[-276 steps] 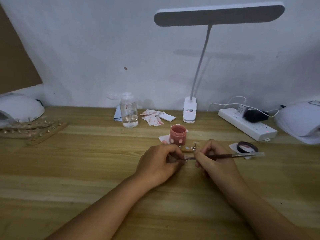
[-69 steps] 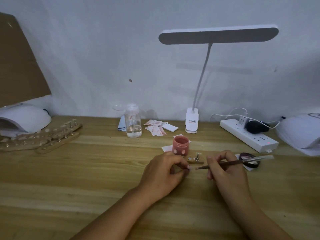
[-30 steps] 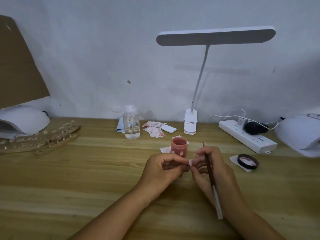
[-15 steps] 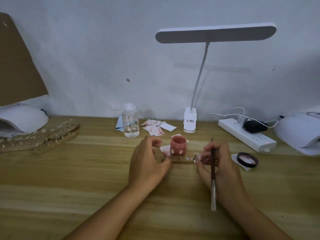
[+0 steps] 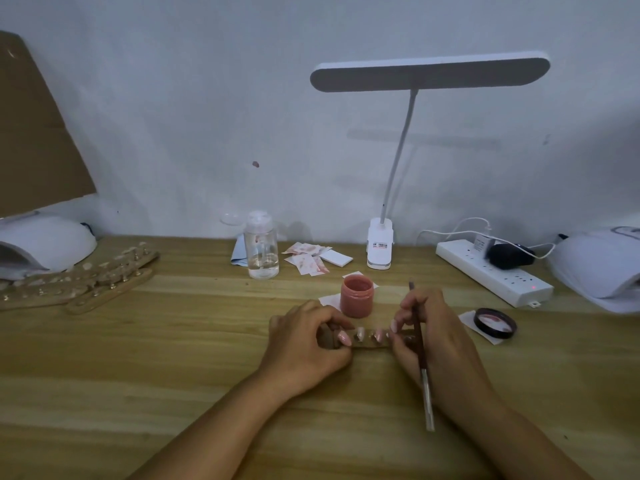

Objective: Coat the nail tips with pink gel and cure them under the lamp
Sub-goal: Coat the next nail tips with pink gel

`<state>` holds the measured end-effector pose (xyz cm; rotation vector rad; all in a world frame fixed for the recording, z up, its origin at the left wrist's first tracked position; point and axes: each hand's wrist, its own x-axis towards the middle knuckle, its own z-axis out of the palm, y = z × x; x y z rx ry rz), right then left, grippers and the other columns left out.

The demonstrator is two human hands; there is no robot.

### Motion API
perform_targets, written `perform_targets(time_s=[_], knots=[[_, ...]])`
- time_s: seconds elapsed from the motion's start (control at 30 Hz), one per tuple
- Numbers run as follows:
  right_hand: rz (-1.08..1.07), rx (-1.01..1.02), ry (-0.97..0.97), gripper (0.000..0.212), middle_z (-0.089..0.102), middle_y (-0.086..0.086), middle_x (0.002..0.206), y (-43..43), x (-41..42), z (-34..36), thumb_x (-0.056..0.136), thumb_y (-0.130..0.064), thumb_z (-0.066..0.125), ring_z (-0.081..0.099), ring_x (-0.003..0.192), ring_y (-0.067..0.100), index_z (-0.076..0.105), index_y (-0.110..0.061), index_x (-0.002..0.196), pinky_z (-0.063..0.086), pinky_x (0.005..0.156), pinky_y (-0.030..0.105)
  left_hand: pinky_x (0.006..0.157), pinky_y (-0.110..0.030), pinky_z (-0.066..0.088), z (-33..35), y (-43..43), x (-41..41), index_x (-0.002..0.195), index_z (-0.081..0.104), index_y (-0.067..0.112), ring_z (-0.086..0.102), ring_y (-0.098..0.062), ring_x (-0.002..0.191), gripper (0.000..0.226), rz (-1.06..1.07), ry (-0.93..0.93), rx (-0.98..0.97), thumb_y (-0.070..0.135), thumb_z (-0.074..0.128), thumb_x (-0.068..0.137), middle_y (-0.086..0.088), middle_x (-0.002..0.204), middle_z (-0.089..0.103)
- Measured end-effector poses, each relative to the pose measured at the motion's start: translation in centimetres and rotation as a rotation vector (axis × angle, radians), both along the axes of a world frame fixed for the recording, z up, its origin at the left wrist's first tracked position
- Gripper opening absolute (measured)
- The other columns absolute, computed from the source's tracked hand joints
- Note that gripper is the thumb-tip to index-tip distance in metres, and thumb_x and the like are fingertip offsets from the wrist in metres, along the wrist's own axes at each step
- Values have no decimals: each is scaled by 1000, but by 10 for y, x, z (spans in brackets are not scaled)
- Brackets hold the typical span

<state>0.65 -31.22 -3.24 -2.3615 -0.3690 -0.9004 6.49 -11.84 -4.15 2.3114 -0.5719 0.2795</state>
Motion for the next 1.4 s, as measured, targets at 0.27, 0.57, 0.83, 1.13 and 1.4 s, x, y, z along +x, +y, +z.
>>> perform_targets(time_s=[0.27,0.57,0.83,1.13,1.4], knots=[[-19,-51,71,50,53,-18,80,-2,-1,-1,77,-4,70,55,79,6,38,-33,101,50,66,33,83,-29,24,0,-2,0,79,58,56,48,5,99,23,3,-3,46,54,53,57,21,96,60],[-48,-64,116,42,52,-17,79,0,-1,0,81,-7,68,51,82,3,39,-30,101,46,69,28,78,-28,18,-2,-2,0,70,52,63,47,6,97,19,22,-15,48,58,47,53,23,96,60],[-91,-45,221,48,52,-17,83,0,-6,2,81,-9,66,52,87,5,32,-32,106,50,73,33,75,-28,16,-2,-2,0,69,50,61,44,5,97,16,85,-33,67,59,45,54,27,93,58],[-147,106,213,40,56,-10,82,-1,-6,0,84,-5,59,56,76,15,35,-31,102,51,70,37,73,-31,13,-3,1,2,85,60,48,45,-1,96,17,259,-70,95,50,59,67,24,89,54],[-89,-20,106,50,51,-16,83,5,-10,3,80,-8,70,55,79,6,33,-29,105,49,72,27,78,-28,14,3,4,-4,102,49,42,40,-1,97,31,315,-93,88,39,62,74,25,98,51]])
